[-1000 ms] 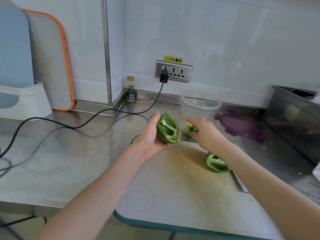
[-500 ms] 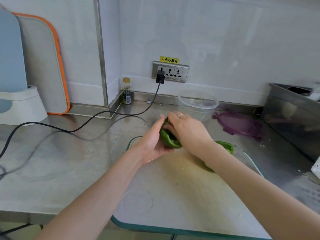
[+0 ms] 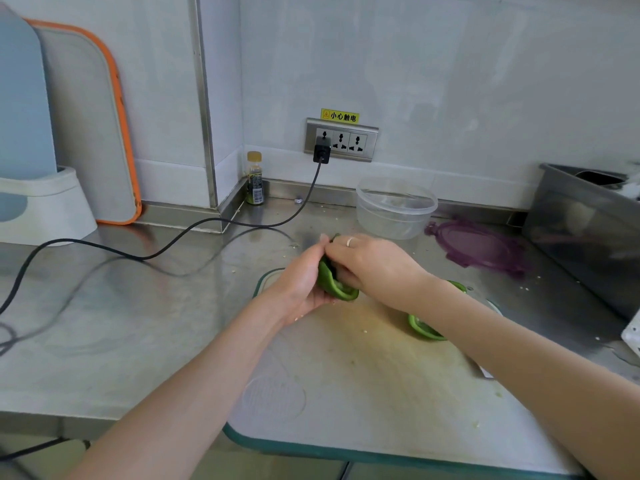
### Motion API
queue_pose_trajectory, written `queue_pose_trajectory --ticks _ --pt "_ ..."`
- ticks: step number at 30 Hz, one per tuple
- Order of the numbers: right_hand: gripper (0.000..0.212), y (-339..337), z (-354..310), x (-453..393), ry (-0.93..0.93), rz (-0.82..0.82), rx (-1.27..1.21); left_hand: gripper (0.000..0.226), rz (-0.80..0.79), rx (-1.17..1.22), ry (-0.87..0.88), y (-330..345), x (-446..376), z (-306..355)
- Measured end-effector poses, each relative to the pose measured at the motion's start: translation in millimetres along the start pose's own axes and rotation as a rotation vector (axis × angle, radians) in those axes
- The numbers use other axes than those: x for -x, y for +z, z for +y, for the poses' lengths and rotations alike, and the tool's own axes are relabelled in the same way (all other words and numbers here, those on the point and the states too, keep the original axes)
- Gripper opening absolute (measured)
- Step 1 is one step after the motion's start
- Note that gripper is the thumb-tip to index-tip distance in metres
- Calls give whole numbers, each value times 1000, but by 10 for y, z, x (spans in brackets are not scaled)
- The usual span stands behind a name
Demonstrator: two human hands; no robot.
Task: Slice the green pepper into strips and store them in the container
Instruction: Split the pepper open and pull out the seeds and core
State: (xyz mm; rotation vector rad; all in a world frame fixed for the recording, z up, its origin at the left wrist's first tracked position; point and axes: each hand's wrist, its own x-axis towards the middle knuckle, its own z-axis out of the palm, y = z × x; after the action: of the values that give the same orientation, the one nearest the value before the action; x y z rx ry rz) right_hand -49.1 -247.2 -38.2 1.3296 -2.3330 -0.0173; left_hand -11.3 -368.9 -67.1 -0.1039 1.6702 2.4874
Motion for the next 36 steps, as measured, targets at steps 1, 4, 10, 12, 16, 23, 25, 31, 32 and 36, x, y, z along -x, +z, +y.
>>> queue_pose_trajectory --ticks 1,4,10,12,16,23,25,31,32,36 --pt "7 -1 -1 24 8 10 3 45 -2 -6 -2 -4 -2 4" --pt "15 -67 -32 93 159 92 -21 50 -50 47 -14 5 -1 8" --pt "24 50 -37 128 234 68 111 55 -54 16 -66 21 -10 -4" --pt "8 108 -28 120 177 109 78 55 -59 -2 -53 16 -17 -20" --pt "8 103 6 118 178 111 -45 56 -129 -49 0 21 -12 -25" --pt "7 85 35 65 54 38 -105 46 -128 -10 19 -14 4 -30" --pt "10 70 39 80 -13 -1 -90 45 -123 -28 20 -19 8 -32" --pt "8 62 58 188 120 77 -195 46 -126 -44 14 -27 -13 -18" --pt "9 58 49 226 275 130 -319 47 -127 -23 28 -31 -34 -16" --pt "33 -27 -107 286 915 136 -786 52 -123 21 109 -49 -92 -2"
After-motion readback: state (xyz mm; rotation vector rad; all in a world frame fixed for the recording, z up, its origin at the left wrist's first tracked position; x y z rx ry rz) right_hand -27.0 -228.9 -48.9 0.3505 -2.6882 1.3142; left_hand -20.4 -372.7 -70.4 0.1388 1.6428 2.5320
